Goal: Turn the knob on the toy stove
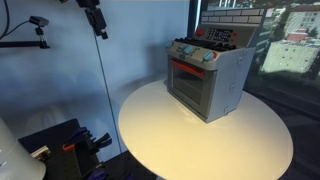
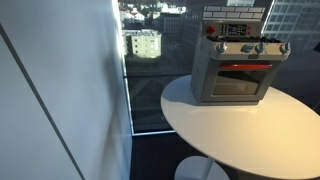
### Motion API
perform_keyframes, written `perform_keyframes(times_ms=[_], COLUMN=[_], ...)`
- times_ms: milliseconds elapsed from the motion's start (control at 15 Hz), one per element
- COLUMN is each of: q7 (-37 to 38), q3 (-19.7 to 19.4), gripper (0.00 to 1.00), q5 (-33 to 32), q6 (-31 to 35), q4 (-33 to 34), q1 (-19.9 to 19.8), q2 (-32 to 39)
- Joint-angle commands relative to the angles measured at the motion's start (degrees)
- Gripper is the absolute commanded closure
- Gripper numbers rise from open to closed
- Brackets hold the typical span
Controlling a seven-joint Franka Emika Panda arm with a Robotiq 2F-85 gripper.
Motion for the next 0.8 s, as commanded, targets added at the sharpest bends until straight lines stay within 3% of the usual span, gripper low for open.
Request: perform_keyframes(times_ms=[0,733], q7=[0.5,3.2], q3=[-1.2,-3.7], gripper=[0.00,0.00], q5=[-1.6,-10.4], q6=[-0.8,0.1], q4=[5.2,13.4], q1=[-1.5,-7.6], q2=[3.1,8.1])
